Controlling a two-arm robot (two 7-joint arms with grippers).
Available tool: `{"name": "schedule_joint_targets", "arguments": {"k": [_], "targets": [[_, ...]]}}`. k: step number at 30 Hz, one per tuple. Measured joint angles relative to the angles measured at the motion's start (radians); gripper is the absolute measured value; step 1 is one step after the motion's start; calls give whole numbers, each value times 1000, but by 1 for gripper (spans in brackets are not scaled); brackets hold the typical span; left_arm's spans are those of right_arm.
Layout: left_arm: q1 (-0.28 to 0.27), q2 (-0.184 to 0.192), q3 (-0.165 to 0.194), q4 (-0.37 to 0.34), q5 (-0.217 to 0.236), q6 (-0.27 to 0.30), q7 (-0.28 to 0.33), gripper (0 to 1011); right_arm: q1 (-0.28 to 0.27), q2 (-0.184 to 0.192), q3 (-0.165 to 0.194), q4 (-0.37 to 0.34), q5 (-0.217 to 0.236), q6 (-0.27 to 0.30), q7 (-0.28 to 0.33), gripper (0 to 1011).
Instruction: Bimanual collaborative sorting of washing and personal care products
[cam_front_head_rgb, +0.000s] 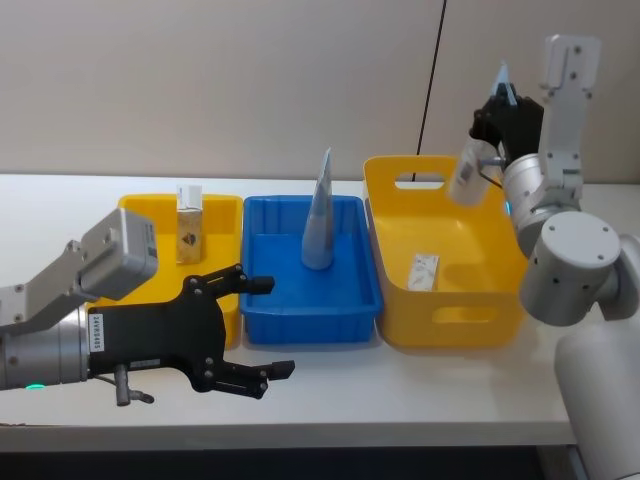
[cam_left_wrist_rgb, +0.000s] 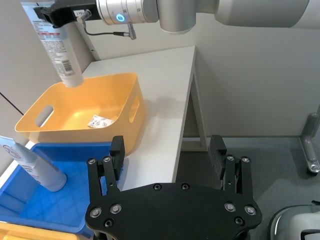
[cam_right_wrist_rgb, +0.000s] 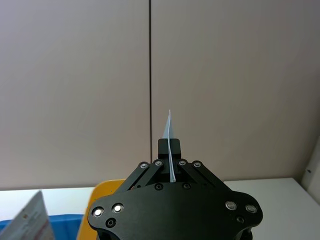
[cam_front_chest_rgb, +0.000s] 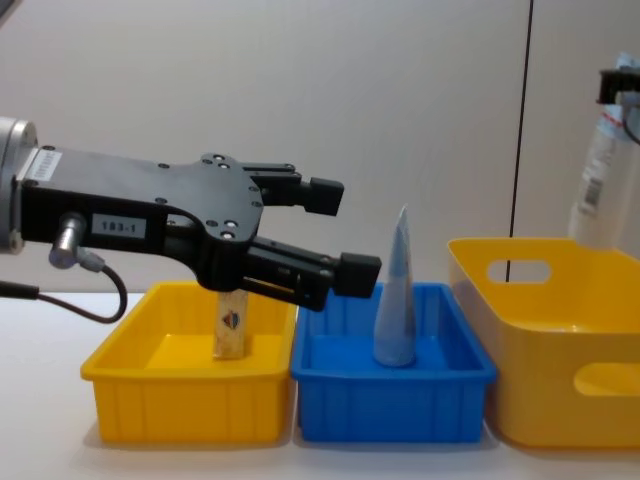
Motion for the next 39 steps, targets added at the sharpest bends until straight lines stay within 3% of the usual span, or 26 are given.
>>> {"name": "schedule_joint_targets", "arguments": {"k": [14, 34, 39], "targets": [[0, 0, 0, 0, 0, 0, 0, 1001, 19, 3, -1, 90, -48, -11, -25, 0], [0, 0, 0, 0, 0, 0, 0, 1001, 100, -41, -30, 293, -114, -57, -72, 0], [0, 0, 0, 0, 0, 0, 0, 1001, 116, -53, -32, 333, -126, -67, -90, 123]]}}
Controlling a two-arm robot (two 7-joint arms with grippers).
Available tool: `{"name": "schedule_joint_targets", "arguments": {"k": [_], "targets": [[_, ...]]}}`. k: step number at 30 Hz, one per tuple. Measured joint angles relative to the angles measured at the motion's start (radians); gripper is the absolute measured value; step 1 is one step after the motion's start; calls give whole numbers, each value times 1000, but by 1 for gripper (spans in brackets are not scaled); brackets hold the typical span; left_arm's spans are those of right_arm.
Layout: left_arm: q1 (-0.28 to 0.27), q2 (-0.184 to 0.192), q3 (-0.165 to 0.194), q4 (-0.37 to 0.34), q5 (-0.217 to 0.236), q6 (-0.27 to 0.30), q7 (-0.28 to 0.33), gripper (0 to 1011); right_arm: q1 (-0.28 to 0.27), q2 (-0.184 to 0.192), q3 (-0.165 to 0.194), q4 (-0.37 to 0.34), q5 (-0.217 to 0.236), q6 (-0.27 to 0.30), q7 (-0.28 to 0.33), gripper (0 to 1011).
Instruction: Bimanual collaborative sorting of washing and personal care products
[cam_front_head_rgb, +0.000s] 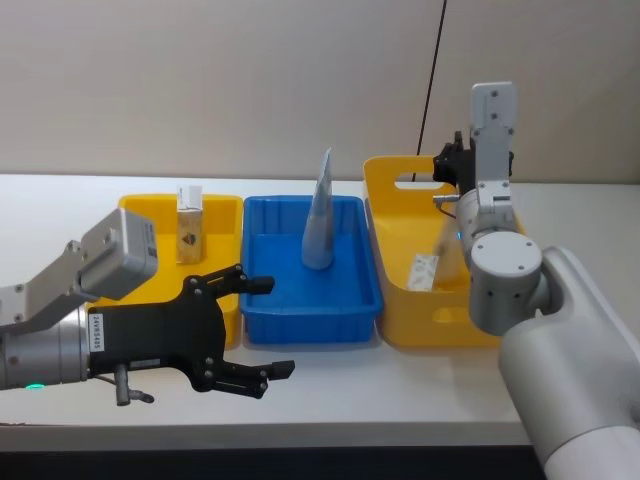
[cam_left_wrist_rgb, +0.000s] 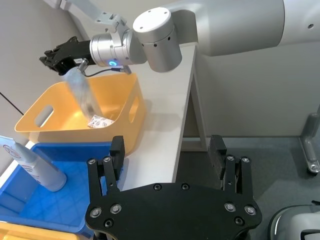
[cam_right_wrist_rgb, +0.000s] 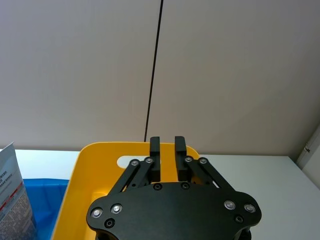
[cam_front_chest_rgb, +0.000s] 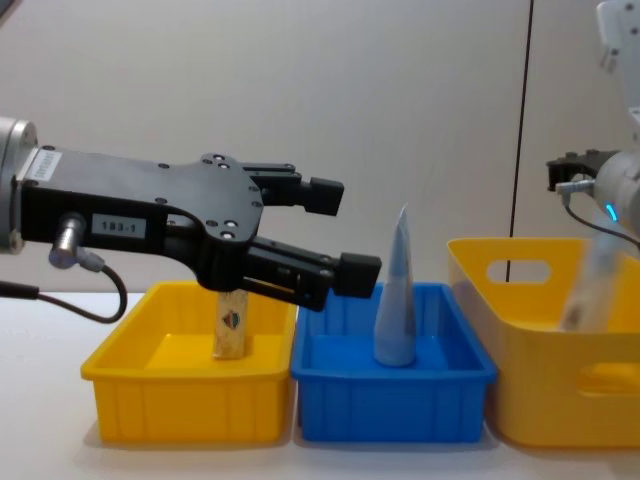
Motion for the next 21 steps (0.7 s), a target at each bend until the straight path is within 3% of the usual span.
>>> {"name": "schedule_joint_targets", "arguments": {"k": [10, 18, 21], "targets": [[0, 0, 0, 0, 0, 0, 0, 1001, 23, -18, 1, 52, -16, -17, -21, 437], [0, 0, 0, 0, 0, 0, 0, 1001, 24, -25, 4, 47, -19, -21, -18, 660], [0, 0, 0, 0, 0, 0, 0, 1001, 13, -27, 7, 20, -16, -19, 2, 799]]}}
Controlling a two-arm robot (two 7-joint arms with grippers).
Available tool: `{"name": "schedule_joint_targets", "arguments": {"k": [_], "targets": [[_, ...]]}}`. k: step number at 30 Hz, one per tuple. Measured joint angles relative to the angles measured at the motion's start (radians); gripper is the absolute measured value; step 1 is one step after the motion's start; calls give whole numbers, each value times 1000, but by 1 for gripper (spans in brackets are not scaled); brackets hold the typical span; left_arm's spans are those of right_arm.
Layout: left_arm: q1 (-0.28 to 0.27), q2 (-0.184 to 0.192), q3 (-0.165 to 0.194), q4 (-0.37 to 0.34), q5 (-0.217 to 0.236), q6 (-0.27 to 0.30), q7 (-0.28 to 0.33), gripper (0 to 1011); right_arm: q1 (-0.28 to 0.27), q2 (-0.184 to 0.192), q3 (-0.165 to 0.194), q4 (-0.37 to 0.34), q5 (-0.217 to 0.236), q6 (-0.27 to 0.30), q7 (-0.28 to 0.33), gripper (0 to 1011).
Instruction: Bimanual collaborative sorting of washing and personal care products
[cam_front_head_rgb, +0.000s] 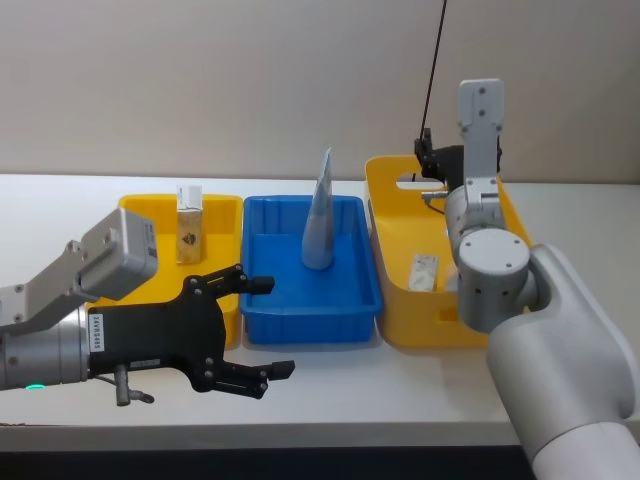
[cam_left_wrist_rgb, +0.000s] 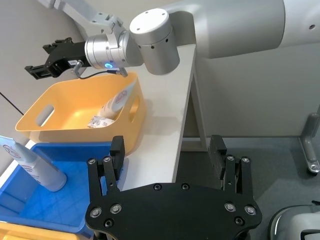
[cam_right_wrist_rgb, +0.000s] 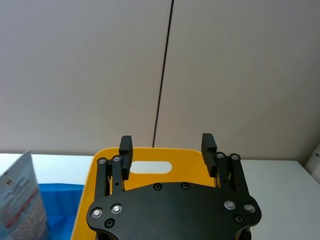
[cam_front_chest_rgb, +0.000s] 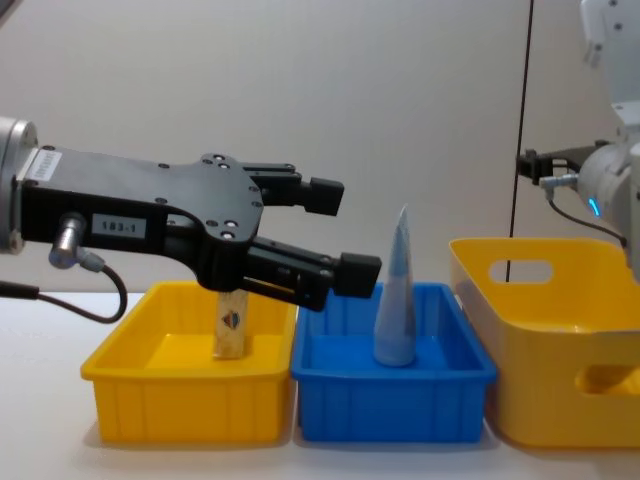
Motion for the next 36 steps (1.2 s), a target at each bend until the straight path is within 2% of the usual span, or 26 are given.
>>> {"name": "schedule_joint_targets", "arguments": {"k": [8, 15, 25, 28, 35, 36], "targets": [[0, 0, 0, 0, 0, 0, 0, 1001, -40, 0, 4, -91, 29, 23, 74, 999], [0, 0, 0, 0, 0, 0, 0, 1001, -87, 10, 7, -192, 70, 54, 164, 1000], [0, 0, 0, 0, 0, 0, 0, 1001, -173, 45, 12, -356, 148, 104, 309, 1000], [0, 0, 0, 0, 0, 0, 0, 1001, -213, 64, 15, -423, 182, 124, 367, 1000], [0, 0, 0, 0, 0, 0, 0, 1001, -307, 103, 23, -563, 238, 154, 454, 1000], [0, 0, 0, 0, 0, 0, 0, 1001, -332, 112, 25, -594, 251, 161, 476, 1000]]}}
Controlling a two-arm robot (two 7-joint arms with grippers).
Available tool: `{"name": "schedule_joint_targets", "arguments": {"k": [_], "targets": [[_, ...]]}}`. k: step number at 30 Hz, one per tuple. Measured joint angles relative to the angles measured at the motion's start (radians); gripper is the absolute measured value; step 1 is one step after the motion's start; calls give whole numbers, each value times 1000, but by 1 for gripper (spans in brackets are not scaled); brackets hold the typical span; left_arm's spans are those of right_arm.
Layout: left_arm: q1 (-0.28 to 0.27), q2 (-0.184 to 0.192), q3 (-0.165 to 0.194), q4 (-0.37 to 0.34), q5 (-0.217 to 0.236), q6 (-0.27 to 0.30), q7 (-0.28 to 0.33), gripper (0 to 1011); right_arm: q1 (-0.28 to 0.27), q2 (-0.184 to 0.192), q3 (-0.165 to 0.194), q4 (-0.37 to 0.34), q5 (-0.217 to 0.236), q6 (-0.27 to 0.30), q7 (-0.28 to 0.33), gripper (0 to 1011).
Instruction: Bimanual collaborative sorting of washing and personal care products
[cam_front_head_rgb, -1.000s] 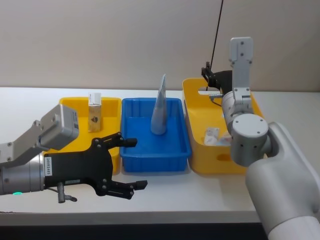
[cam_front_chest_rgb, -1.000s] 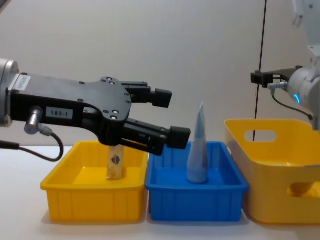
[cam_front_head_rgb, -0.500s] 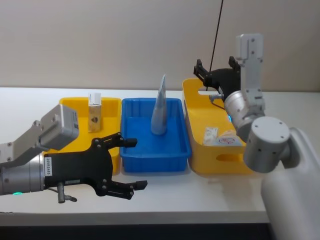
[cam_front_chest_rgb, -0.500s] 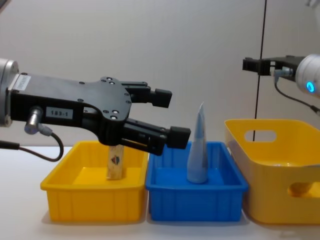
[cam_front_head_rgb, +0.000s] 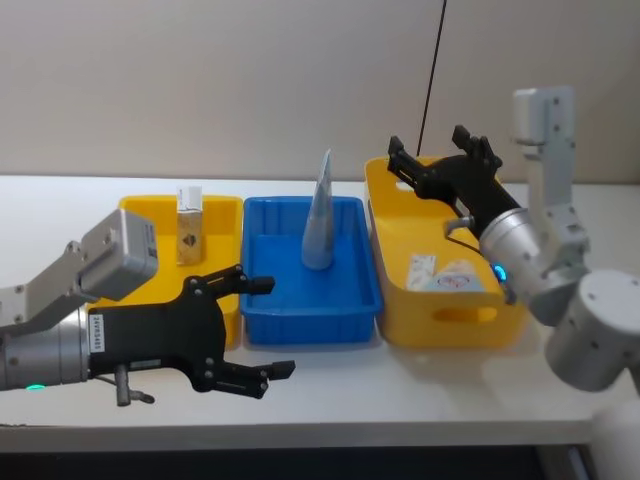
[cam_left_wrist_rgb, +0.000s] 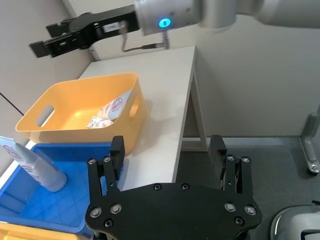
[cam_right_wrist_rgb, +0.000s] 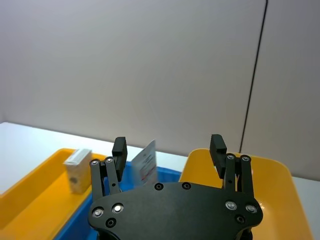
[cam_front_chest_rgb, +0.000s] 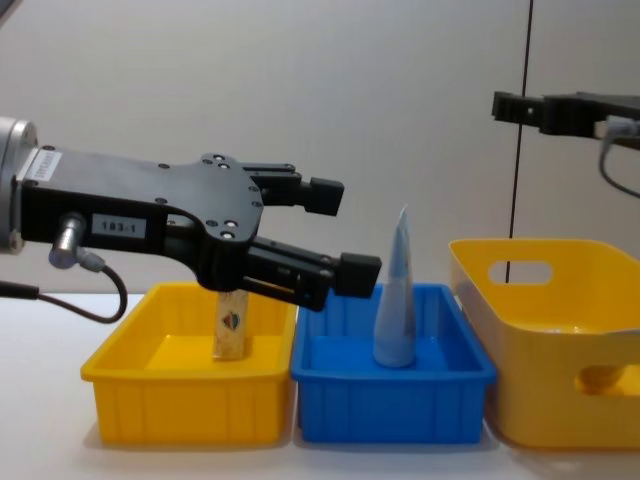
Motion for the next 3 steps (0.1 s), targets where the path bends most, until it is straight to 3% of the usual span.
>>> {"name": "schedule_joint_targets", "arguments": {"k": [3], "targets": [[0, 0, 0, 0, 0, 0, 0, 1001, -41, 18, 5, -61, 25, 10, 36, 1000]]}}
